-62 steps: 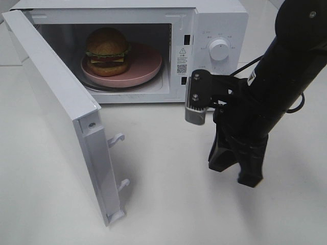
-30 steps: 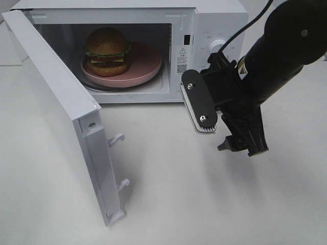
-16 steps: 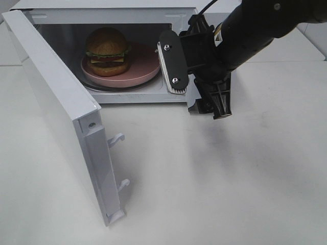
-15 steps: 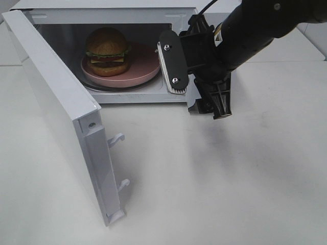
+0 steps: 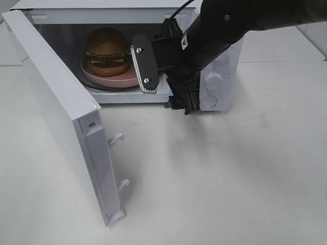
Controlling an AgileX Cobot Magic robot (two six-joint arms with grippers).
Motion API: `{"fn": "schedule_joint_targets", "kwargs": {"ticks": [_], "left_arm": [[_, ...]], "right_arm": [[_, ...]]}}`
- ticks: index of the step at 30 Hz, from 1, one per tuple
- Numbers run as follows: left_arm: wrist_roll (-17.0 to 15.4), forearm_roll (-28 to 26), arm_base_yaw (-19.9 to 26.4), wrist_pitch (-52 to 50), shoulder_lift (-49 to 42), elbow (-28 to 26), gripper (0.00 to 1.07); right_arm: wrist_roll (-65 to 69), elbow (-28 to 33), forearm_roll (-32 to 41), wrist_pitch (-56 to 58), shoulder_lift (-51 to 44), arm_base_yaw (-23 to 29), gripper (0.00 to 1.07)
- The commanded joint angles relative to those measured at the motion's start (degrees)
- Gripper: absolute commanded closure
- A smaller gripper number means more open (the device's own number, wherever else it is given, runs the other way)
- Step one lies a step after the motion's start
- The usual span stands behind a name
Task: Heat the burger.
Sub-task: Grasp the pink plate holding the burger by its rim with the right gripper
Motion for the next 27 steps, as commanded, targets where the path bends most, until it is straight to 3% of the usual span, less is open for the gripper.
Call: {"fn": "schedule_joint_targets", "kwargs": {"ticks": [1,27], "left_arm": [[0.11,-0.23,0.11,-0.17,-0.4,0.17,0.07],[0.11,-0.23,0.11,-0.17,-0.4,0.17,0.07]], "right_arm": [[1.32,-1.78,0.17,-0.97,1.66,0.97,0.18],[7.56,-23.72,-0.92,1.89,20.68,1.38,0.2]]}}
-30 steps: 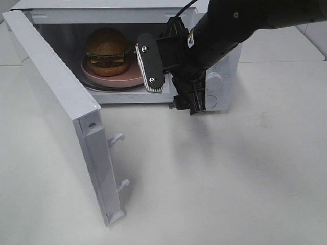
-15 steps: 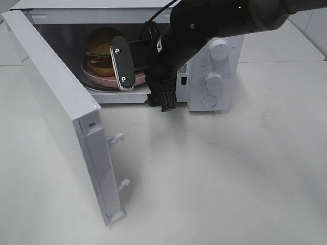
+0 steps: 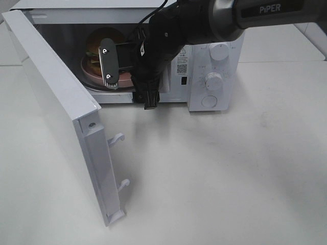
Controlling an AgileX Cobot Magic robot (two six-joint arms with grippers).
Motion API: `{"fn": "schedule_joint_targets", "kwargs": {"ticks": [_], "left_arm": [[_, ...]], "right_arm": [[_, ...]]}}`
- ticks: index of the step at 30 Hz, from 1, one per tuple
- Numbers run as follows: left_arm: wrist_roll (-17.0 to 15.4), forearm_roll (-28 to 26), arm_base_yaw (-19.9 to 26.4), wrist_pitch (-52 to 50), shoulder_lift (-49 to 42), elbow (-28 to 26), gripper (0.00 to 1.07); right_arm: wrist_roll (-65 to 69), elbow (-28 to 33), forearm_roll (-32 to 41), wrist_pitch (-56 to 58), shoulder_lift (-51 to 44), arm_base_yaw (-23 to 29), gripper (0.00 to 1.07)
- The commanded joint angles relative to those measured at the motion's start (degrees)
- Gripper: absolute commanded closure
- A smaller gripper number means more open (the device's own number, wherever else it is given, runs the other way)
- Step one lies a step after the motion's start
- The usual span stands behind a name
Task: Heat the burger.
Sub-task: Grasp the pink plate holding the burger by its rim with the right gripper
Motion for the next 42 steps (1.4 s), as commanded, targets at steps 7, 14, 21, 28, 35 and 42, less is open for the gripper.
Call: {"fn": "schedule_joint_targets", "kwargs": {"ticks": [7,14,21,28,35,42], "left_arm": [[0.11,-0.23,0.11,-0.17,-0.4,0.17,0.07],[0.11,-0.23,0.11,-0.17,-0.4,0.17,0.07],[0.11,-0.23,0.11,-0.17,-0.4,0.17,0.07],[0.11,-0.23,0.11,-0.17,-0.4,0.17,0.07],[0.11,-0.23,0.11,-0.17,-0.4,0.17,0.07],[0.11,-0.23,0.11,-0.17,-0.4,0.17,0.07]], "right_arm": [[2.75,-7.16,-0.4,2.98,5.1,0.17,0.21],[4.3,-14.84,-0.29,7.85,10.66,-0.11,0.23],[4.07,-18.79,1.6,10.54,13.41,-1.09,0.27],[0.4,-19.82,2.92,10.49,14.27,-1.66,0.55],[-2.12,-19.82,4.35,10.31,14.38,-1.83,1.07],[-7.22,-19.82,6.53,11.57,13.35,-1.66,1.07]]}}
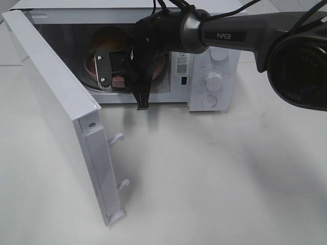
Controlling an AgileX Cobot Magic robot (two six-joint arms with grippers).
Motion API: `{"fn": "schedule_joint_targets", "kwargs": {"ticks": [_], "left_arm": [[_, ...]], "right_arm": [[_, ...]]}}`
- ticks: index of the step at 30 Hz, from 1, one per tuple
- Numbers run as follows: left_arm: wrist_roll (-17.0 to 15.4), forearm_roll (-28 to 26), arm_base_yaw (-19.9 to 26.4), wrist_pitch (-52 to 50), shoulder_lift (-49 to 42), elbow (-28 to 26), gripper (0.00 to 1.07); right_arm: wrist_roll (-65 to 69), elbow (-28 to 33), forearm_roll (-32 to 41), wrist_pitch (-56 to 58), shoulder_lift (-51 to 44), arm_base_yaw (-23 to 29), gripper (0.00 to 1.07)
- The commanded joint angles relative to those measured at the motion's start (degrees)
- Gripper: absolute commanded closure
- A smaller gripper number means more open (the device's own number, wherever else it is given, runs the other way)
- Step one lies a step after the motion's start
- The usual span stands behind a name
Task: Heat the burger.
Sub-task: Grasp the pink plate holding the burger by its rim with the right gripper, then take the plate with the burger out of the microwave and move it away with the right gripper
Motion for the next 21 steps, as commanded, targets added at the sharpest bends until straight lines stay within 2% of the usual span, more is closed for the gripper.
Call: {"fn": "schedule_joint_targets", "kwargs": {"ticks": [1,6,10,17,21], "left_arm": [[0.11,-0.23,0.11,-0.17,-0.4,0.17,0.07],[0.11,-0.23,0.11,-0.17,-0.4,0.17,0.07],[0.11,-0.23,0.11,-0.17,-0.4,0.17,0.07],[0.11,-0.23,0.11,-0.17,-0.4,0.17,0.07],[0.11,-0.23,0.11,-0.17,-0.4,0.17,0.07]], "right_arm": [[-3.72,-0.06,3.21,2.01,-0.69,-0.23,1.07],[-11.29,-0.06,7.96,5.16,-1.72,0.06,1.07],[-12.32,0.23,7.91,5.61,-2.52,0.23,1.07],[-15.76,6.65,7.73,1.83,-6.76,0.17,1.07],[-20.05,12.78,9.91,-2.52,-10.6,0.06,1.07]]}}
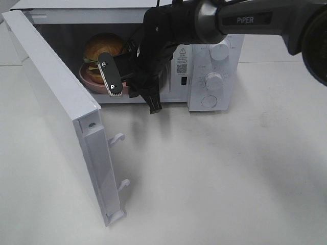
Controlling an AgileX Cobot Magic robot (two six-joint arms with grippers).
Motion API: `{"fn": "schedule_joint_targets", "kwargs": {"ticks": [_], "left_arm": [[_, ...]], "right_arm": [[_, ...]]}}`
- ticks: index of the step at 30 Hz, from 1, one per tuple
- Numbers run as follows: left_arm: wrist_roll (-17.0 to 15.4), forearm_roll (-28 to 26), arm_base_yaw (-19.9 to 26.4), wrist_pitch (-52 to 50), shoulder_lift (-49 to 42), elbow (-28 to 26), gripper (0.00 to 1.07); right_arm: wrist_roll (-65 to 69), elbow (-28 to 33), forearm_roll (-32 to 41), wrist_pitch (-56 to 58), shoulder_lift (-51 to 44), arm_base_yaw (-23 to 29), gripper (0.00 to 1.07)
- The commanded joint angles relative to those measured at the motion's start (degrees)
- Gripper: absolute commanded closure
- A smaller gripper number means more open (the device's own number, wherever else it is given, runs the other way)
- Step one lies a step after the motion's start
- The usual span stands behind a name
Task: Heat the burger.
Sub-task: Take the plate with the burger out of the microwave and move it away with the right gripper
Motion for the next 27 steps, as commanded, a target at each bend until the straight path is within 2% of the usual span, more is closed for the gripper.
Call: {"fn": "schedule_joint_targets", "kwargs": {"ticks": [1,6,9,11,17,21,27], "left_arm": [[0.11,-0.23,0.11,-0.17,-0.4,0.17,0.07],[0.11,-0.23,0.11,-0.17,-0.4,0.17,0.07],[0.11,-0.23,0.11,-0.17,-0.4,0.17,0.07],[0.11,-0.23,0.11,-0.17,-0.4,0.17,0.07],[0.11,-0.23,0.11,-0.17,-0.4,0.17,0.07],[0.11,-0.23,0.11,-0.17,-0.4,0.17,0.07],[0.11,-0.23,0.11,-0.17,-0.4,0.17,0.07]], "right_arm": [[-3.27,2.81,2.01,-3.5,-2.81,0.06,1.07],[-8.77,10.08,2.58,-6.3,-7.73,-0.17,1.07],[-9.68,11.0,3.15,-6.76,-8.42,-0.34,1.07],[-14.21,13.98,6.7,-8.48,-10.77,-0.63,1.07],[-16.56,16.33,7.56,-8.48,-12.49,-0.63,1.07],[-22.63,18.91,11.29,-8.25,-15.3,-0.63,1.07],[-23.78,19.37,12.09,-6.93,-16.33,-0.63,1.07]]}}
